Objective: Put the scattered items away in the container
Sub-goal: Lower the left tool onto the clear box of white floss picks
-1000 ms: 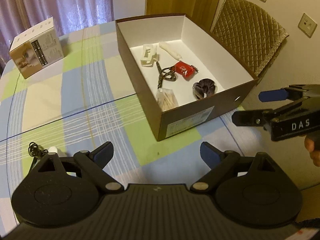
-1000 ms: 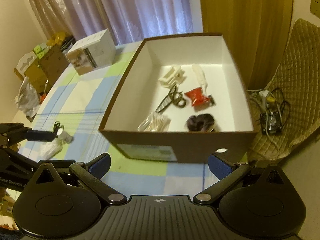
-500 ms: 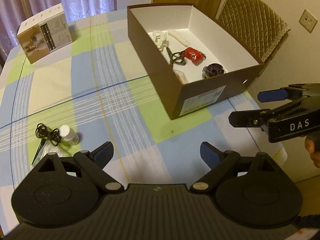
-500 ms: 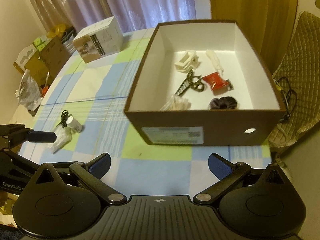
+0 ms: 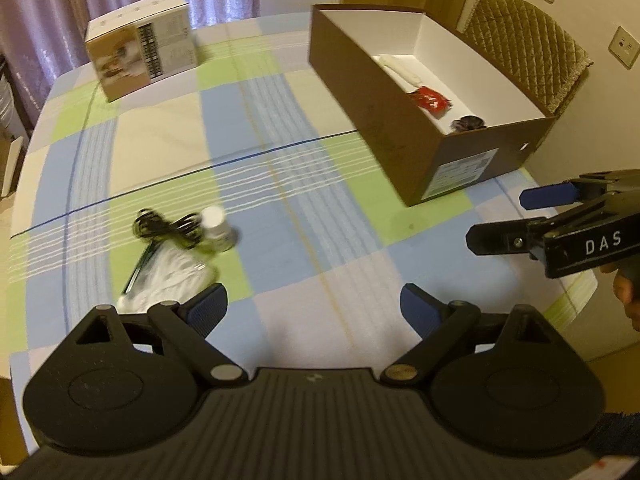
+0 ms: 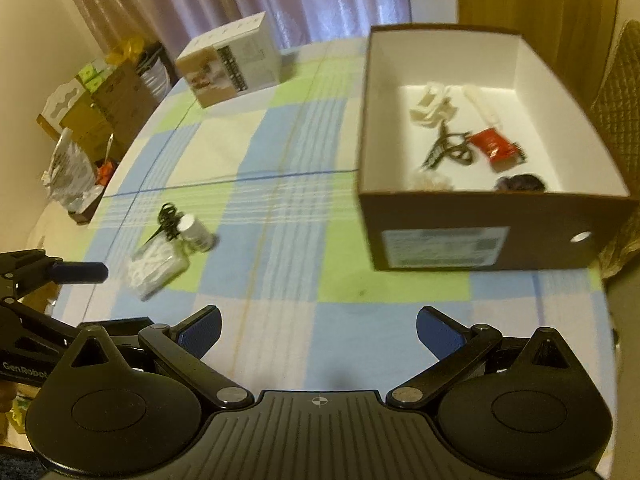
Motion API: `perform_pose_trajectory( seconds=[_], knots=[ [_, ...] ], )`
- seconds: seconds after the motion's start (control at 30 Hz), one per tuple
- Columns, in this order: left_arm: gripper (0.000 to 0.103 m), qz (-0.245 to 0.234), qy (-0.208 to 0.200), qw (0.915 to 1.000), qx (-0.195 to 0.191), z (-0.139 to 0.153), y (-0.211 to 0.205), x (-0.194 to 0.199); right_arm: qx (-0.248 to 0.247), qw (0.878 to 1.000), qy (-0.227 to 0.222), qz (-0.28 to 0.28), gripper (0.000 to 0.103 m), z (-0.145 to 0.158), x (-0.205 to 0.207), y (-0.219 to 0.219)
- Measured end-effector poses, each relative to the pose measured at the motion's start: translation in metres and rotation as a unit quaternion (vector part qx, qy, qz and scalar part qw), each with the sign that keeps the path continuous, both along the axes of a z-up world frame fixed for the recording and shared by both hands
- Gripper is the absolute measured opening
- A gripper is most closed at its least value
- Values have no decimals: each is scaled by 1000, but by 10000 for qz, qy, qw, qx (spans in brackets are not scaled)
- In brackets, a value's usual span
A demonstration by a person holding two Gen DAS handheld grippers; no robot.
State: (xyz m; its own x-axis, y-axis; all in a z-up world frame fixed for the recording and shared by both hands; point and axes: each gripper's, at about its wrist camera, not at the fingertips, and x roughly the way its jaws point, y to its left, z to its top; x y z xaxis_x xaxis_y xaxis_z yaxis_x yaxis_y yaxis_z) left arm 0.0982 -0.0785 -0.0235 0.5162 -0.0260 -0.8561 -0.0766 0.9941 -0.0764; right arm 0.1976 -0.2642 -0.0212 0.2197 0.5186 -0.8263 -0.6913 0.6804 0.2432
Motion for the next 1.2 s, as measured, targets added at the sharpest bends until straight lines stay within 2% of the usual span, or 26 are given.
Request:
perform_pose_trajectory(
  seconds=[0.4,0.53,1.03,1.2],
  knots=[
    [91,316,-73,9995,-53,-3,55,-34,89,9998,82,167,101,-11,-34,43],
    [91,323,-162,9993,70,-1,65,-40,152,9997,6,169,101,-10,-40,53],
    [91,258,-353,9988,236,-8,85,-46,298,9984,-337,340,101,-13,-55,69],
    [90,167,-468,9982,339,-15,85,-44,357,9985,-281,317,101,-20,-52,68]
  ],
)
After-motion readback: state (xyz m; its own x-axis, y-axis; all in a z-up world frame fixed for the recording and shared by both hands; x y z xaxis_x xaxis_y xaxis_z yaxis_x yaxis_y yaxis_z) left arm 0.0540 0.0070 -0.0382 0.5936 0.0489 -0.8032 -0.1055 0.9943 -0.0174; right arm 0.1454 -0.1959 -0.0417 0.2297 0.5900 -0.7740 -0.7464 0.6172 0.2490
